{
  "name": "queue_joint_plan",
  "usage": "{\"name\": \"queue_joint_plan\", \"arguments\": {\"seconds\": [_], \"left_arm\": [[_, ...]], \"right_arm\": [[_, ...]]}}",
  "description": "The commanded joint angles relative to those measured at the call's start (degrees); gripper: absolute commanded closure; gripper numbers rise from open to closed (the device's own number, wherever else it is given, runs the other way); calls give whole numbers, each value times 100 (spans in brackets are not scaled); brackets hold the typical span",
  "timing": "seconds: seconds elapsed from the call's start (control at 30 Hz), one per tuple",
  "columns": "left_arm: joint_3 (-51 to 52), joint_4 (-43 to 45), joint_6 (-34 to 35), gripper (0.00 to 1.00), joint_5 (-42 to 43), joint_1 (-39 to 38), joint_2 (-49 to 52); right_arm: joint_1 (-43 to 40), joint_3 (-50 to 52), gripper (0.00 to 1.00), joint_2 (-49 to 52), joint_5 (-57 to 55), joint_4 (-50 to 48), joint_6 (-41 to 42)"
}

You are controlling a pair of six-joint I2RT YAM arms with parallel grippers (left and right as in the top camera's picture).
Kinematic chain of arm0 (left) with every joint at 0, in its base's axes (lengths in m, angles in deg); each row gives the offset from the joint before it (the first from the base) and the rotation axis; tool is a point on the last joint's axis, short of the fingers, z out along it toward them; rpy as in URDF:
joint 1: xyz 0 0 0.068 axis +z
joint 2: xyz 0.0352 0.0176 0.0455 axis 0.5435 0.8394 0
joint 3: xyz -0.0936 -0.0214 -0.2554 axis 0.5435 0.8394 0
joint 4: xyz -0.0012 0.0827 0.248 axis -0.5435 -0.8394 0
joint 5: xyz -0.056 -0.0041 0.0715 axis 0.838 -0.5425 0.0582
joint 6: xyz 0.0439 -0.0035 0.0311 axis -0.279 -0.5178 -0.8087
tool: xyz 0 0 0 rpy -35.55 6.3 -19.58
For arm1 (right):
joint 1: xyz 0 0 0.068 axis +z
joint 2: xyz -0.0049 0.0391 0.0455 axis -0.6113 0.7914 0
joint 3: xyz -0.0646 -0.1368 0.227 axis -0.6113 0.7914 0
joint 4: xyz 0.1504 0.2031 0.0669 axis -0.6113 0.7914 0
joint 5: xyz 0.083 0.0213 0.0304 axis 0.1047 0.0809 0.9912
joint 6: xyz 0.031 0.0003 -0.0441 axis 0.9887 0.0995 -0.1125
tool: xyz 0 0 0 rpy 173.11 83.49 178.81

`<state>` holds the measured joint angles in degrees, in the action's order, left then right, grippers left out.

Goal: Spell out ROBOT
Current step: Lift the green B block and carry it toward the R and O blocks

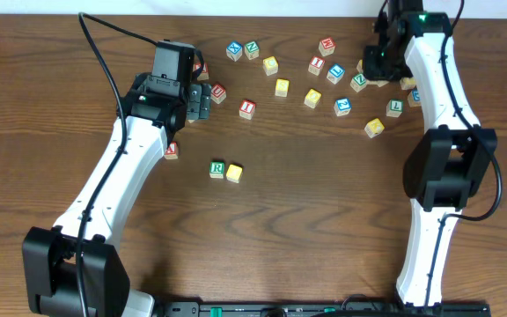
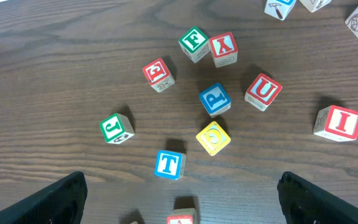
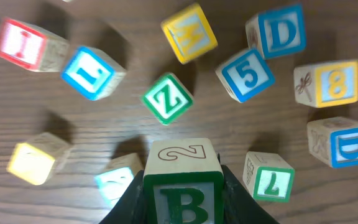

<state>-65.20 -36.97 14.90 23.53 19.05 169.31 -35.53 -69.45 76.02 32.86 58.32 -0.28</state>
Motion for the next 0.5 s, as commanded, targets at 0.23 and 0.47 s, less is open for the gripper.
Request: {"name": "queue_joint_plan", "arguments": {"seconds": [0.23,0.47], "left_arm": [[-105,-24,-37,4,-74,37,-142],[-105,-22,-37,4,-74,37,-142]], "right_arm": [[586,-562,85,-601,-299,55,-55],[785,-562,88,-684,-317,354,-50]]}}
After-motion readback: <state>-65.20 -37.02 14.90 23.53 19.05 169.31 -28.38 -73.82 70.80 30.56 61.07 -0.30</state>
